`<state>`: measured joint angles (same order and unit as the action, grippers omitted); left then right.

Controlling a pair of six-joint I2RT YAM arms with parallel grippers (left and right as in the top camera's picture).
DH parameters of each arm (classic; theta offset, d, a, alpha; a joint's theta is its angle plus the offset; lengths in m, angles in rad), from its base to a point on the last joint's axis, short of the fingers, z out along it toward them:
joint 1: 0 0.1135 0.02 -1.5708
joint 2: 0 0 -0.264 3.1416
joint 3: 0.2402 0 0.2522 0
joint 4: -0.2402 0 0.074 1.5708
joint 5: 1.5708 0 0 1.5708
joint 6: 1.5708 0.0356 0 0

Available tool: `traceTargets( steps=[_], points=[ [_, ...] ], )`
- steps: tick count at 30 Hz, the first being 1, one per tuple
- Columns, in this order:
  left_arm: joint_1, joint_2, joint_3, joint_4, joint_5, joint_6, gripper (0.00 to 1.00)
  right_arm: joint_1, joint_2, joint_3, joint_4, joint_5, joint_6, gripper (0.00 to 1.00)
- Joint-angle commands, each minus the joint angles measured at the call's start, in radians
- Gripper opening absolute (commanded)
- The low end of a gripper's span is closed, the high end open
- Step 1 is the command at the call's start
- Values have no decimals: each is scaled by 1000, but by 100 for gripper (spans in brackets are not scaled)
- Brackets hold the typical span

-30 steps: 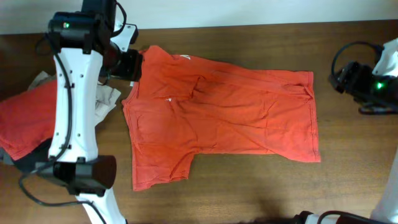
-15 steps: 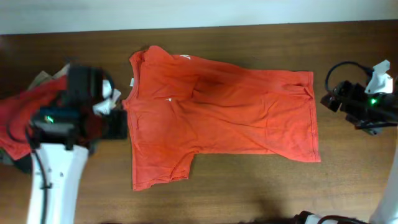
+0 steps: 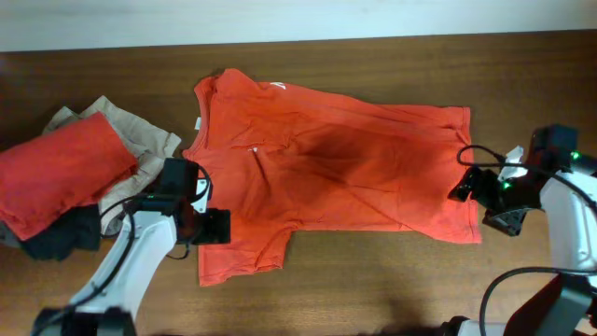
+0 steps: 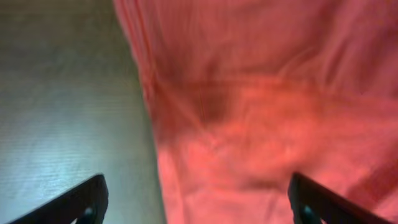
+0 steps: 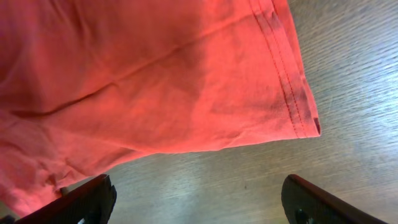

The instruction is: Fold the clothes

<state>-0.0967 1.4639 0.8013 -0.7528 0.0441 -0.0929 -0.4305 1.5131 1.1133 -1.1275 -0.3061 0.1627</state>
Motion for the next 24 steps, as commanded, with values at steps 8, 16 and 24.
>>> traceTargets(
  steps=[8,16,24],
  points=[
    [2,227,-21,95,65,-35,84,-5,43,-36,46,68,38,89],
    [2,237,-19,98,69,-35,17,-71,44,-36,54,124,68,89],
    [2,236,2,78,84,-50,0,-119,44,-40,50,45,17,78]
  ],
)
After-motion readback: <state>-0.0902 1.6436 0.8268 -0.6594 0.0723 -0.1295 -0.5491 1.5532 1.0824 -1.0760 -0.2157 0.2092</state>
